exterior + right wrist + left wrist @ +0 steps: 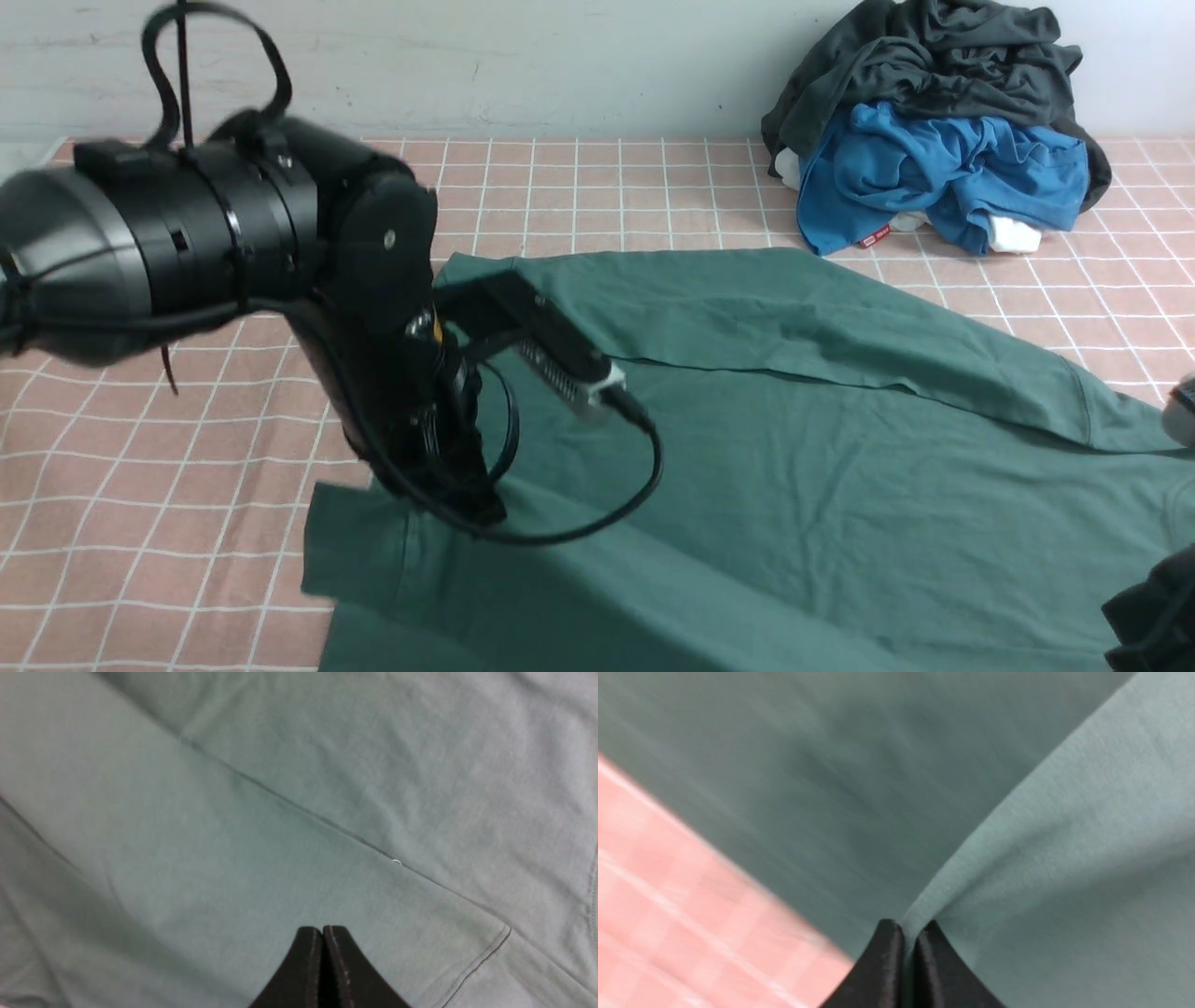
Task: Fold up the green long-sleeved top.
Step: Use the left arm to drag and place the cuff at the centered position on the left edge of the fabric, then use the left arm to clamp the cuff farthest from it
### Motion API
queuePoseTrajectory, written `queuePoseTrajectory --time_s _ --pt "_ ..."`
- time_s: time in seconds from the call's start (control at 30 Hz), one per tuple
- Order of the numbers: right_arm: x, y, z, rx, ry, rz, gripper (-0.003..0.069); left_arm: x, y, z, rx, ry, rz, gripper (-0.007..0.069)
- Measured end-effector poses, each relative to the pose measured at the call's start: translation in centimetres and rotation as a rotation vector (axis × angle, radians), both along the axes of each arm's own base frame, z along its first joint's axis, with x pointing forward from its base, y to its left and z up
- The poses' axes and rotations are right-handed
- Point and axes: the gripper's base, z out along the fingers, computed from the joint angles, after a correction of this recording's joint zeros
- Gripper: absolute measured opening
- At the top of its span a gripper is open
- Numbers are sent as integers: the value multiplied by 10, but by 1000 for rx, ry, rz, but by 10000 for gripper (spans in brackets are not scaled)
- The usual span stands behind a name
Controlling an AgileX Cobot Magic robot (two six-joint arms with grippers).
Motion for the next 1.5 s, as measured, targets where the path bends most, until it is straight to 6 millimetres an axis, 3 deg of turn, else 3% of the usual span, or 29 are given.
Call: queuePoseTrajectory --time_s 0.17,0.3,0.57,0.73,0.97,1.13,1.3,1.5 --pt "11 -1 -7 -38 2 -37 -14 24 -6 33 33 -100 -8 7" --pt "15 -5 -8 -76 -19 -92 -14 38 -13 39 53 -104 -4 7" --pt "17 -9 -7 -95 -39 -139 -9 70 -17 7 88 -55 21 12" --pt "17 -9 -7 -95 -39 -141 -5 92 0 -20 95 -30 95 60" --pt "24 -7 -8 -92 -62 -133 7 116 15 -41 64 -66 196 255" --pt "45 -1 0 -110 -71 -128 14 138 28 -40 -2 -89 365 370" --pt "70 6 15 -112 -107 -126 19 166 44 -43 -97 -93 473 387" --pt "104 17 20 -114 -112 -122 21 210 50 -73 -232 -133 547 388"
